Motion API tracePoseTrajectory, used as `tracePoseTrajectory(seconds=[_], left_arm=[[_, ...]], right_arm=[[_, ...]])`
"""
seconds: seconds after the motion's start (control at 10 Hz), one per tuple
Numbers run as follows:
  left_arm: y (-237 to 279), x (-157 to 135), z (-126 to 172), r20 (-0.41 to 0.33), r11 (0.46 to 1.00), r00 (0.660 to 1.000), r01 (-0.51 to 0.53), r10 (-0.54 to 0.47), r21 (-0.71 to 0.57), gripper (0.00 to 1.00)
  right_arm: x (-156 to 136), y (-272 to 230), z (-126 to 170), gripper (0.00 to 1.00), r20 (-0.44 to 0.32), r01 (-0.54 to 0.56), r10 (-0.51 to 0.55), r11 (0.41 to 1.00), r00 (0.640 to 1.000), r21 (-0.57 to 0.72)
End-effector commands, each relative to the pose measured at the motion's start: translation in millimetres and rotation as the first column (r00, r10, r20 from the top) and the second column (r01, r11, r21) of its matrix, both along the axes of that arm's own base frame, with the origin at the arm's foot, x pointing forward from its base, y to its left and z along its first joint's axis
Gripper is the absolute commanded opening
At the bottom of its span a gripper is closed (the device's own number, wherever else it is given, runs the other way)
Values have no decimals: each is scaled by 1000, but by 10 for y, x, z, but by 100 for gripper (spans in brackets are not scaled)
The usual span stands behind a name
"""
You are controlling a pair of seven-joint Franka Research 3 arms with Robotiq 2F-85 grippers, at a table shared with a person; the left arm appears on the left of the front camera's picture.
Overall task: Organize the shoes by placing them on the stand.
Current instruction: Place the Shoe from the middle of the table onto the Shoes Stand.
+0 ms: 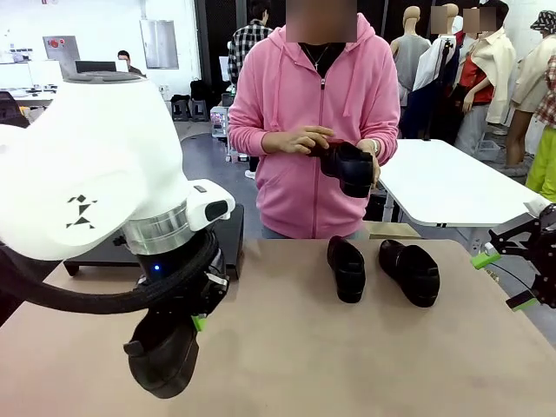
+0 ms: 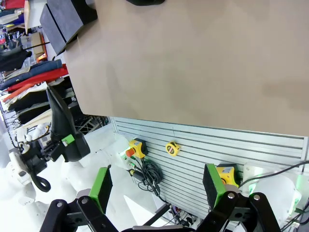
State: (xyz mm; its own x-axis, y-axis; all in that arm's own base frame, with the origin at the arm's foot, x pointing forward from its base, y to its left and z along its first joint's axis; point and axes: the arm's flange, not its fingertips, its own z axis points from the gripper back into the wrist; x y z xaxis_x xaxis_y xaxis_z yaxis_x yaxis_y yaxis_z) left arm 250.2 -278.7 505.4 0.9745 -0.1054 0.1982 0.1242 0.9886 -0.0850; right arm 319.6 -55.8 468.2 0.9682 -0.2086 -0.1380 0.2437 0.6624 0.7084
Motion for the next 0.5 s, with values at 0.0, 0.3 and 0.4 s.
tracePoseTrajectory(seconds=[0.0, 0.3, 0.4], left_arm=[[875, 353, 268, 98, 981, 978, -179, 185, -69, 0], [2293, 1434, 286, 139, 933, 933, -302, 331, -194, 0], [2601, 1834, 147, 162, 923, 912, -356, 377, -148, 0]], right_arm=[[10, -36, 33, 100, -4, -8, 8, 1000, 1000, -9], [10, -36, 33, 100, -4, -8, 8, 1000, 1000, -9], [10, -36, 33, 100, -4, -8, 8, 1000, 1000, -9]])
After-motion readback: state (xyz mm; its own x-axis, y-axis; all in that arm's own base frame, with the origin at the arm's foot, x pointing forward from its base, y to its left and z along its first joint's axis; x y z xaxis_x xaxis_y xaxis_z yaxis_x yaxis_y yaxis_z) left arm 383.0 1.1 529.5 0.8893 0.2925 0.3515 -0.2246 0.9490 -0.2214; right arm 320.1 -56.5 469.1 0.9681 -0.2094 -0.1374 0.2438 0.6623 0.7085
